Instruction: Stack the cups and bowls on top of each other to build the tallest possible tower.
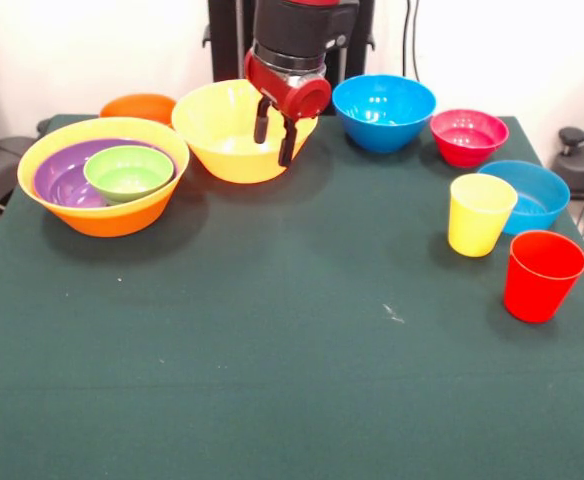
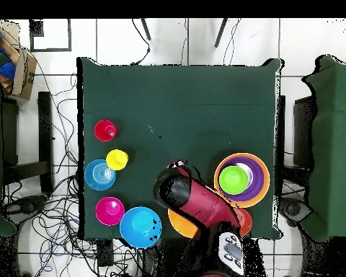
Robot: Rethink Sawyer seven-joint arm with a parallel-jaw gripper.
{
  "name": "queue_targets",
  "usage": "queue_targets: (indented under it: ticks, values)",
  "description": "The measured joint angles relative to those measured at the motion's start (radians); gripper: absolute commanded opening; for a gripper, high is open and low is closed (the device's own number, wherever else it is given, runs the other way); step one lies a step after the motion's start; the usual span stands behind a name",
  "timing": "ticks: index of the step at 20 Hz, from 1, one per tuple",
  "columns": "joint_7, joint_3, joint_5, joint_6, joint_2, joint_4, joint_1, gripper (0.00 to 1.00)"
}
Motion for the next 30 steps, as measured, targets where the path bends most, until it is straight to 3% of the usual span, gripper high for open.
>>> queue_targets:
  ticks: [15,30]
  values:
    - [0.000,0.046,-0.045,-0.188,0.075,-0.001,-0.105,1.00]
    - [0.000,0.067,-0.107,-0.270,0.164,-0.002,-0.133,1.00]
